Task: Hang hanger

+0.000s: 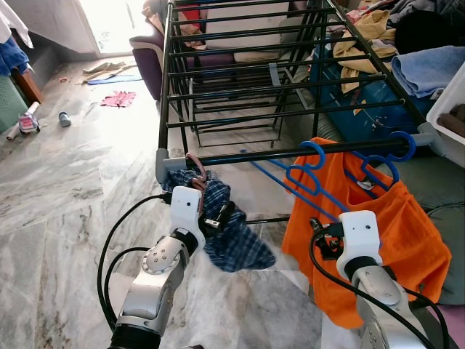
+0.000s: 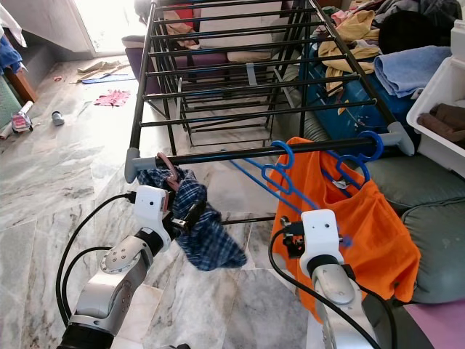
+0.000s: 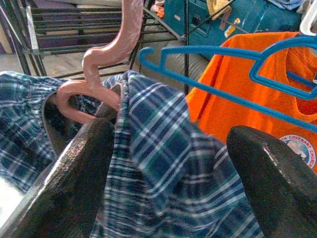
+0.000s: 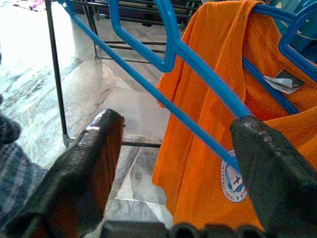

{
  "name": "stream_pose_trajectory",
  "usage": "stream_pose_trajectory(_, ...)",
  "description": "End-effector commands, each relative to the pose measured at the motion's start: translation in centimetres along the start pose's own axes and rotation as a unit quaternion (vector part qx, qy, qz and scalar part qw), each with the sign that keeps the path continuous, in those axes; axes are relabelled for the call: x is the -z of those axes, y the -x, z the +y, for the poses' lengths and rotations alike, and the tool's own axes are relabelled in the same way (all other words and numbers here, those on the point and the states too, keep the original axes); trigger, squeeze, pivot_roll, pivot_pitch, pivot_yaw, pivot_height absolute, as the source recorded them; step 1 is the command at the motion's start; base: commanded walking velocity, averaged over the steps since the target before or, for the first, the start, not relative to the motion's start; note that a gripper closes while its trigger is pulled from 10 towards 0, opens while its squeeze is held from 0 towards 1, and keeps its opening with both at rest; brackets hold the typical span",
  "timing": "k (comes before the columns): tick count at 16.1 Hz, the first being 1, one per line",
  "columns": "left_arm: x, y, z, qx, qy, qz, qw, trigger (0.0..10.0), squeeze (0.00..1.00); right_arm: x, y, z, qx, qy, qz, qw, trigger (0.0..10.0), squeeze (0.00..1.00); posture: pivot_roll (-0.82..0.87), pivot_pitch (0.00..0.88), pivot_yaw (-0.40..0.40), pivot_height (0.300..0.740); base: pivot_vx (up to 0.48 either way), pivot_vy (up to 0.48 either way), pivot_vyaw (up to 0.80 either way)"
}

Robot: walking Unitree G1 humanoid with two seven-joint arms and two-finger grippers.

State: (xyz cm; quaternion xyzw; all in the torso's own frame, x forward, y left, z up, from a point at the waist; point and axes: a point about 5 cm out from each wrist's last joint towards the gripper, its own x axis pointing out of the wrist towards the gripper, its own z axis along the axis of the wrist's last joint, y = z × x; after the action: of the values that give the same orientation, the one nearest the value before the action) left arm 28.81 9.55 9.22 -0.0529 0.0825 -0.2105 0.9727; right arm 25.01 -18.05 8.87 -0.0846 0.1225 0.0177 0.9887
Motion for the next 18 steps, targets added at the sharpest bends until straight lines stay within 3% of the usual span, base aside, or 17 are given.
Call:
stream_pose_trajectory(1,-0.40,0.16,-0.02,-0.001,-0.008,-0.010,1.000,10.0,0.00,-0.74,-0.06,0.08,-0.004,0.001,-0.012,1.000,10.0,1.00,-0.11,0.077,0.048,0.740,0.000,0.000,0.00)
stream_pose_trajectory(18,-0.56,-0.05,0.15,-0.004,-0.014,-0.013,1.000,10.0,0.00,-1.35,-0.81,0.58,-0.008,-0.005,-0.023,1.000,10.0,1.00,-0.10,0.068,0.049,0.740,-0.348,0.000,0.00)
